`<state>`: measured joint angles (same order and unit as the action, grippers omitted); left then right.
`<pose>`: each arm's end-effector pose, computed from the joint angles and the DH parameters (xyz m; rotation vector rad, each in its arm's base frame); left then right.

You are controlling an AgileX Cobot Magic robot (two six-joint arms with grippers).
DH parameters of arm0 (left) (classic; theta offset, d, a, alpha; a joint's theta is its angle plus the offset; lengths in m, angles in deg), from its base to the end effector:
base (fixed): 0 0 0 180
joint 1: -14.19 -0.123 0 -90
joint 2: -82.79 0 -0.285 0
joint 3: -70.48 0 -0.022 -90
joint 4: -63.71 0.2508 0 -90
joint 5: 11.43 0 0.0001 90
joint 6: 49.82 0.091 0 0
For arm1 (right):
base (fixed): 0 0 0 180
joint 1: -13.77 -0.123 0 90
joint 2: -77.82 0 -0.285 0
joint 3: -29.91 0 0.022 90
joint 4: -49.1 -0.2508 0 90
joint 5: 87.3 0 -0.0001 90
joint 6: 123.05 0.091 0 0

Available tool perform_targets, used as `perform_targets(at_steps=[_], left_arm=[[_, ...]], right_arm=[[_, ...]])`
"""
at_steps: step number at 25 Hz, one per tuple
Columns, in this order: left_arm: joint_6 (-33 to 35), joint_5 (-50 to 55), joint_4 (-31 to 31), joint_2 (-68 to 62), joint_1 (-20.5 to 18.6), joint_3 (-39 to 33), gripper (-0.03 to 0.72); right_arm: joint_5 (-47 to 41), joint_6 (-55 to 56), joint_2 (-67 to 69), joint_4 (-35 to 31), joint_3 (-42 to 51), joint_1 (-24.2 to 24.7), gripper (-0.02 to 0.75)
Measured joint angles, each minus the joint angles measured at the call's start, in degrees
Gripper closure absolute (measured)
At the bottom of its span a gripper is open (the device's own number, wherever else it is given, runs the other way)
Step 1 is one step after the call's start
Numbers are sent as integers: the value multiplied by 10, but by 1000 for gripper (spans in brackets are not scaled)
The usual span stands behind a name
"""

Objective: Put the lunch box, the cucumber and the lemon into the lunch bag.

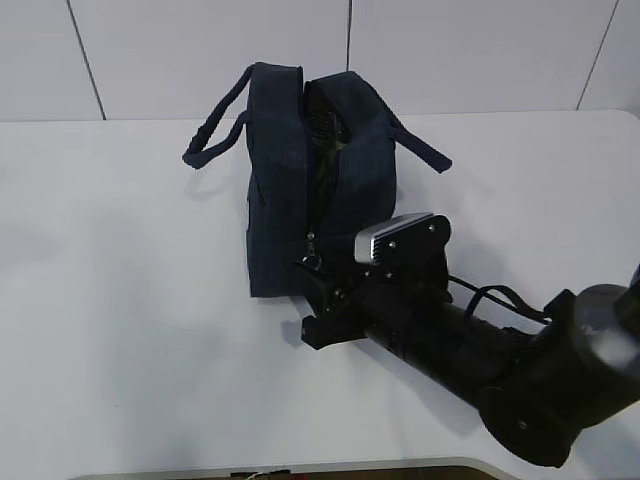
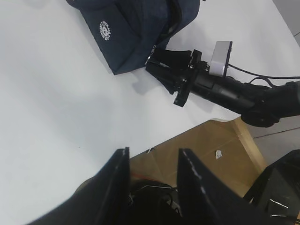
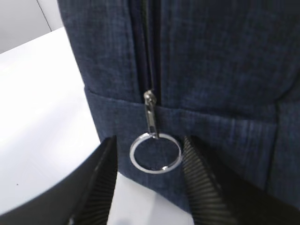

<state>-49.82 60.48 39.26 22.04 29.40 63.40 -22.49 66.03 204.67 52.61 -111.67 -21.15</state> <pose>0.1262 -0.0714 0.4244 0.3413 2.4053 -0.6731 0.2802 0.2018 0.0974 -0.4632 1.7301 0.5860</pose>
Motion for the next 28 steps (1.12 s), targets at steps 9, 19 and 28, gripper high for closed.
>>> perform_targets(at_steps=[9, 19, 28], left_arm=[[0, 0, 0, 0, 0, 0, 441], [0, 0, 0, 0, 0, 0, 441], [0, 0, 0, 0, 0, 0, 442]], right_arm=[[-30, -1, 0, 54, -23, 0, 363], [-30, -1, 0, 54, -27, 0, 363], [-33, -1, 0, 52, -27, 0, 395]])
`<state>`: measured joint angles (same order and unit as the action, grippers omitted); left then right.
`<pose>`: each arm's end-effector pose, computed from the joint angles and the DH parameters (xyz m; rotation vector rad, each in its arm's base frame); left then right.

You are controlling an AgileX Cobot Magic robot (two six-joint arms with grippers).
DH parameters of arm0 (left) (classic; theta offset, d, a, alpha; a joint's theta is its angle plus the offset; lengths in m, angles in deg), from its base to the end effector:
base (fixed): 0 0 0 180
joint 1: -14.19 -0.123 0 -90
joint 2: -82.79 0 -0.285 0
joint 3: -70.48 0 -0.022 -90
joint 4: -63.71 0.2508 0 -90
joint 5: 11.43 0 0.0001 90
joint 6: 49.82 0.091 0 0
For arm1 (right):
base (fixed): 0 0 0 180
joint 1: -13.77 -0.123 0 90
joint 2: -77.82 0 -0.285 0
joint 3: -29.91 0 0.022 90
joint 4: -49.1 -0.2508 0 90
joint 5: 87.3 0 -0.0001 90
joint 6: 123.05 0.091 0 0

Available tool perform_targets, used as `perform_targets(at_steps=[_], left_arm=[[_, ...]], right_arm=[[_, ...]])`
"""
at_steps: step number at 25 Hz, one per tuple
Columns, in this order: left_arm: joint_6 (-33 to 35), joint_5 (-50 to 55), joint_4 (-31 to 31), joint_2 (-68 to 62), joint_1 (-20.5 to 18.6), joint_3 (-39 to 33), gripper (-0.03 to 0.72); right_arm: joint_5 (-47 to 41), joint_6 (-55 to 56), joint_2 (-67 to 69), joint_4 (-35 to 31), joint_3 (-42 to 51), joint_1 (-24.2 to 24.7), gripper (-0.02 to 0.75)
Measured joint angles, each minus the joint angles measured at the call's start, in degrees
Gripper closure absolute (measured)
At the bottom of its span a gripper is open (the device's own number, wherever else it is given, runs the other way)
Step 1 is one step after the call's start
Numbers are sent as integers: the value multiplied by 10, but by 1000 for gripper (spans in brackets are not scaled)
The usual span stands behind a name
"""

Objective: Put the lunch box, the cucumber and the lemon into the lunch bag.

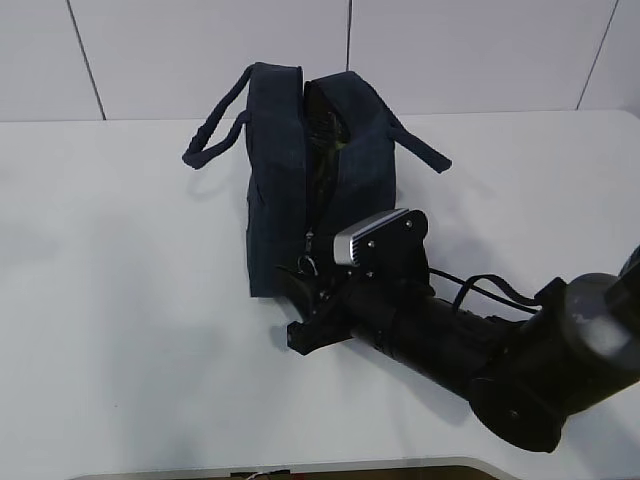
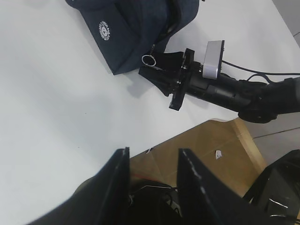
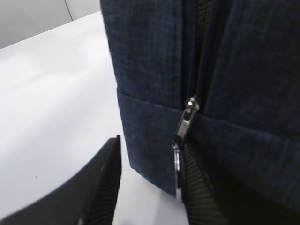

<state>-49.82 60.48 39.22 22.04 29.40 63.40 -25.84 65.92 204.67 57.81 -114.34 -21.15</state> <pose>0.1262 -0.0715 0.4244 0.3413 2.4052 -0.6741 0.2844 0.2133 0.1004 -0.5653 1.7196 0.6158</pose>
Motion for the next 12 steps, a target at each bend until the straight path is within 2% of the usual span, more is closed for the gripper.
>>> perform_targets(at_steps=[6, 12], left_arm=[[0, 0, 0, 0, 0, 0, 442], [0, 0, -1, 0, 0, 0, 442]], right_arm=[[-8, 0, 0, -3, 0, 0, 478], [-11, 0, 0, -5, 0, 0, 490]])
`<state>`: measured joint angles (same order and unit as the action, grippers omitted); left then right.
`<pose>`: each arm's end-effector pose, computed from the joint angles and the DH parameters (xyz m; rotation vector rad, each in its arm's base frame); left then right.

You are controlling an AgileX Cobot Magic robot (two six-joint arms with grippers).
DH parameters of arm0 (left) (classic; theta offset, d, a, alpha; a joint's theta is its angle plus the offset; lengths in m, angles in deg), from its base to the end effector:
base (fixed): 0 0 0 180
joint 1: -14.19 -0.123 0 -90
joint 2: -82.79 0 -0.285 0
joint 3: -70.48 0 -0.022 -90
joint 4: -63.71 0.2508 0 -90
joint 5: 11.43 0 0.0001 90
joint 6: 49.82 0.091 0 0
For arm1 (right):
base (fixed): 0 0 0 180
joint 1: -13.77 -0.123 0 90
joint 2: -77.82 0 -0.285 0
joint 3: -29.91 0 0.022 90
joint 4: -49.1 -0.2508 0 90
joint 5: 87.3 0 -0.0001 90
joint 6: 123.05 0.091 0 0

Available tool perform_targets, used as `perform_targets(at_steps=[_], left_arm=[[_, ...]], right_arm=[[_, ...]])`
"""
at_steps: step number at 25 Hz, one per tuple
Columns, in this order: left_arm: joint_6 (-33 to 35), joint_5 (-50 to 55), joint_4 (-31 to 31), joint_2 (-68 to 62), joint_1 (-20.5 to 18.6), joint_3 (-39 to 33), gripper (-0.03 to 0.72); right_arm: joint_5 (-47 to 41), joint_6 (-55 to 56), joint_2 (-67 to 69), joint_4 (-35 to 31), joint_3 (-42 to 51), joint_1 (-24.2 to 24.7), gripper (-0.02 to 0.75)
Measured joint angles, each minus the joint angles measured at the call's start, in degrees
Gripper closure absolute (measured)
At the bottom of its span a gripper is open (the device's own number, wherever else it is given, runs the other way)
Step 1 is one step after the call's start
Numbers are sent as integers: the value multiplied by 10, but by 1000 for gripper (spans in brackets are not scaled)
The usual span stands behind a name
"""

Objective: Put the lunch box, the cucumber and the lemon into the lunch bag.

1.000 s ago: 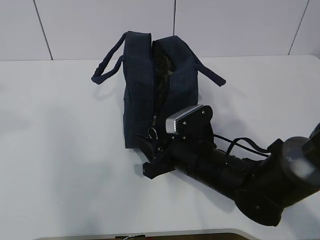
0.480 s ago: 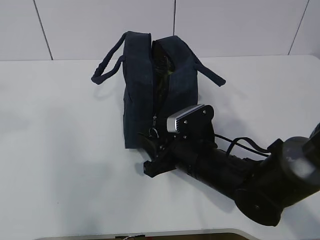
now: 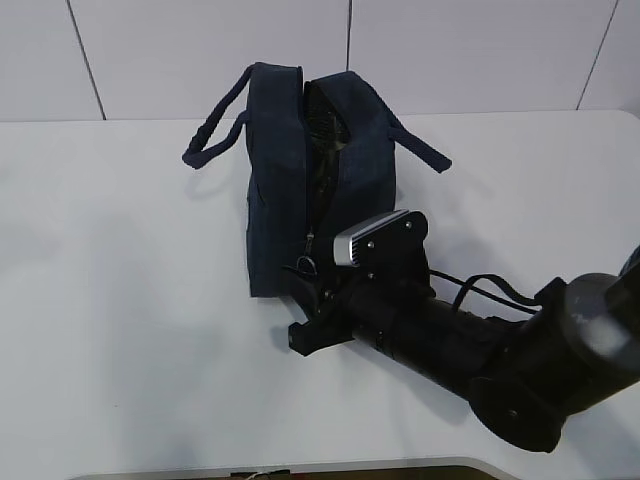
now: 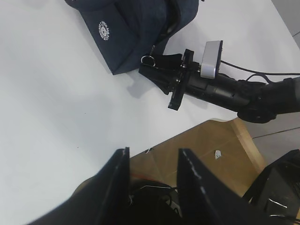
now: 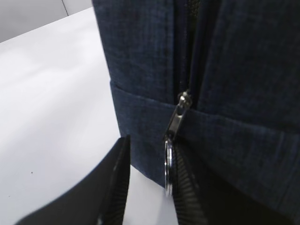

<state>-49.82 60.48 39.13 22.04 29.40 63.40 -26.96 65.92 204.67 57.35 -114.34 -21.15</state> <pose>0.1261 -0.0716 0.4244 0.3413 2.4050 -0.6761 0.2846 0.2125 0.0986 -0.5622 1.7404 0.6062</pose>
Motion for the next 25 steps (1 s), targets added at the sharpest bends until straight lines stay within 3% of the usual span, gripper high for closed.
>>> perform_targets(at_steps=[8, 16, 25], left_arm=[[0, 0, -3, 0, 0, 0, 442], [0, 0, -14, 0, 0, 0, 443], [0, 0, -17, 1, 0, 0, 443]], right_arm=[[-1, 0, 0, -21, 0, 0, 501], [-16, 0, 0, -28, 0, 0, 720], [-41, 1, -6, -28, 0, 0, 733]])
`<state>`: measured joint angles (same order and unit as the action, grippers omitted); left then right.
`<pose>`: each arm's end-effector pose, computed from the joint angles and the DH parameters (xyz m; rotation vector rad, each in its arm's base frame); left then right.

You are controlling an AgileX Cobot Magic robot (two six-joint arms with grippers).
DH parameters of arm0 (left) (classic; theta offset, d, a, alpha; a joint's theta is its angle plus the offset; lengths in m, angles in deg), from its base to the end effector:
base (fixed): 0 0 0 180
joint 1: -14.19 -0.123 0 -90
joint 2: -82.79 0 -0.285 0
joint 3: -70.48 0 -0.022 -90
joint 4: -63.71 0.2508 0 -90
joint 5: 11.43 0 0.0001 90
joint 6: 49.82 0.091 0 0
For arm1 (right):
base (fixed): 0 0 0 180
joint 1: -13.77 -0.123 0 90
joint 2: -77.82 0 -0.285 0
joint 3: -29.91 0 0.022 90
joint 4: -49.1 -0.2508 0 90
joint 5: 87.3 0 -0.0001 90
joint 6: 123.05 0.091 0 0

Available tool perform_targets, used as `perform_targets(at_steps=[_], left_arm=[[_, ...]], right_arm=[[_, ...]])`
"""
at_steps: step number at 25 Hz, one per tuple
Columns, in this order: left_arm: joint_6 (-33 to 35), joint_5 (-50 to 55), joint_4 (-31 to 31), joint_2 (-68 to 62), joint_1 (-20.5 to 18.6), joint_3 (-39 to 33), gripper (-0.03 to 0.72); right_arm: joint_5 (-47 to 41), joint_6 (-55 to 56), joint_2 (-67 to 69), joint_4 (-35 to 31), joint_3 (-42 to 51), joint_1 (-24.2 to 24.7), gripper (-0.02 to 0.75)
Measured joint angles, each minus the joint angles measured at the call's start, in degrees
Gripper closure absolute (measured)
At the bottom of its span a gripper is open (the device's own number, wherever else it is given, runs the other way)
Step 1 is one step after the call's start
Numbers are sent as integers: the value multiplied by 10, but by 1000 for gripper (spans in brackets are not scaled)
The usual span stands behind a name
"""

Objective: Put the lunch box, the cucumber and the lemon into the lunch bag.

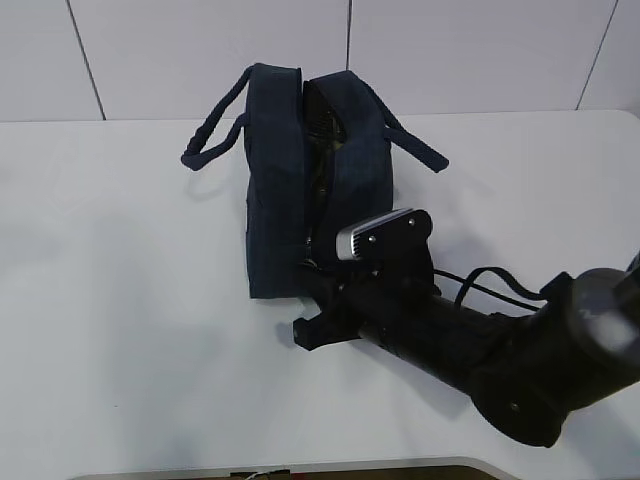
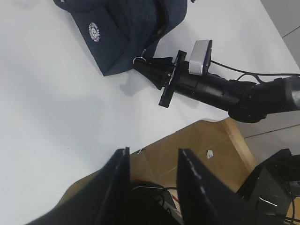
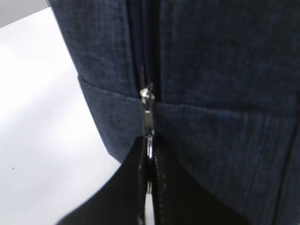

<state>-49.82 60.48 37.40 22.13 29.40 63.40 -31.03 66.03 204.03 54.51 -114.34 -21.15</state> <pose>0.1246 -0.0736 0.4257 0.3424 2.3986 -0.7154 0.2864 0.2086 0.0965 -0.5234 1.8104 0.5680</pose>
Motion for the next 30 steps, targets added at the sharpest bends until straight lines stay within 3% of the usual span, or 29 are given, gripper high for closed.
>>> perform_targets(at_steps=[9, 30], left_arm=[[0, 0, 0, 0, 0, -13, 443], [41, -17, 0, 0, 0, -170, 443]], right_arm=[[-80, 2, -61, 29, 0, 0, 733], [-249, -1, -179, 52, 0, 0, 733]])
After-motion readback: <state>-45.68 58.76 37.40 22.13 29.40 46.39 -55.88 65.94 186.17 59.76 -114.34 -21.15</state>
